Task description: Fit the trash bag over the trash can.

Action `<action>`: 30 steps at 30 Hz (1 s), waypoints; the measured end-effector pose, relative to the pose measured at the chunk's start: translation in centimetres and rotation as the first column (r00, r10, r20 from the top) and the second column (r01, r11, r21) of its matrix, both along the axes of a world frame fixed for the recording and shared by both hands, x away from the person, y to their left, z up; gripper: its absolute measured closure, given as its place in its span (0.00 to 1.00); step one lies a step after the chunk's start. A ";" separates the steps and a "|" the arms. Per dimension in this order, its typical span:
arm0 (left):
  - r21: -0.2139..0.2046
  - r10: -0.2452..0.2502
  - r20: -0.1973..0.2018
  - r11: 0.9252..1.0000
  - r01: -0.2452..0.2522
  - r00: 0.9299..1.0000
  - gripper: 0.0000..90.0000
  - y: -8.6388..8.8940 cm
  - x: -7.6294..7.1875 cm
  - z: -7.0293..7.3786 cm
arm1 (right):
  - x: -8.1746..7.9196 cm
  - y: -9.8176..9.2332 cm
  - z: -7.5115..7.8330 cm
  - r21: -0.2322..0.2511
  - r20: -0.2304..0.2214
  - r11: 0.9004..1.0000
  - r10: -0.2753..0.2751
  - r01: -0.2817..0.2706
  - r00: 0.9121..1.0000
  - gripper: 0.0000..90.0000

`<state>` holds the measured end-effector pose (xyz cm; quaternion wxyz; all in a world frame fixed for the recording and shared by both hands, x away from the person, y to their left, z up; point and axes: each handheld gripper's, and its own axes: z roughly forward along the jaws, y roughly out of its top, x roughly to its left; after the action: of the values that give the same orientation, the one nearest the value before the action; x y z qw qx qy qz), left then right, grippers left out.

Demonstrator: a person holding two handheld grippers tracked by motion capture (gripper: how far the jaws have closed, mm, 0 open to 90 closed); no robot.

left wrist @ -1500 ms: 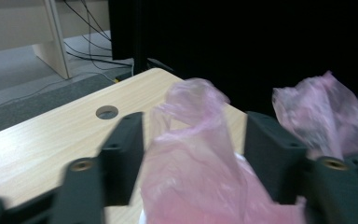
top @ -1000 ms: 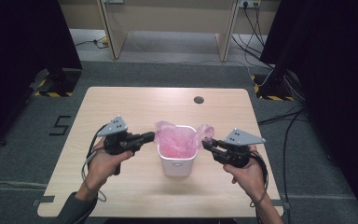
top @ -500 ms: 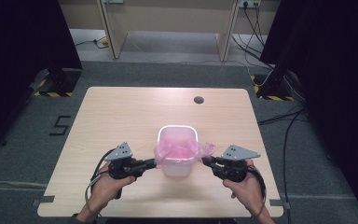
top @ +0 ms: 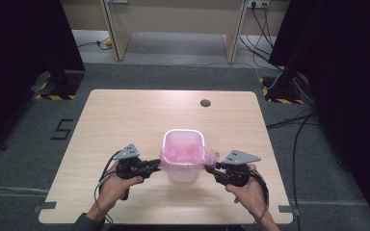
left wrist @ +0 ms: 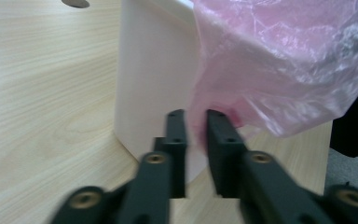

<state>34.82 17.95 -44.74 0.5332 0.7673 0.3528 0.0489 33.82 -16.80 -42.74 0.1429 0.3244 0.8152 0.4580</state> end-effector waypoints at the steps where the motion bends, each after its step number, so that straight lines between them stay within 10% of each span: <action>1: 0.005 -0.005 0.006 1.000 0.005 1.000 0.78 0.1 -0.3 0.3 | -0.2 -0.2 0.2 0.006 0.010 1.000 -0.008 0.008 1.000 0.71; 6: 0.046 -0.002 0.080 0.999 -0.002 0.997 0.49 0.8 -2.1 2.4 | -1.4 -1.3 1.8 0.006 0.028 0.999 -0.032 0.032 0.999 0.46; 15: 0.065 -0.010 0.176 0.998 -0.001 0.984 0.29 0.7 -4.4 5.1 | -3.4 -1.9 5.3 0.061 0.140 0.998 -0.034 0.026 0.990 0.39; 23: 0.063 -0.013 0.221 0.998 -0.001 0.975 0.38 -0.5 -3.9 5.8 | -3.0 -1.7 7.0 0.057 0.186 0.996 -0.082 0.073 0.979 0.36; 30: 0.072 -0.025 0.244 0.997 0.007 0.969 0.57 -1.0 -3.1 6.0 | -3.0 0.2 6.9 0.022 0.198 0.999 0.018 -0.023 0.980 0.51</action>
<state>31.71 16.91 -38.74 0.5455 0.7766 0.2763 0.1513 30.81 -16.62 -35.87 0.2146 0.2705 0.7946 0.4994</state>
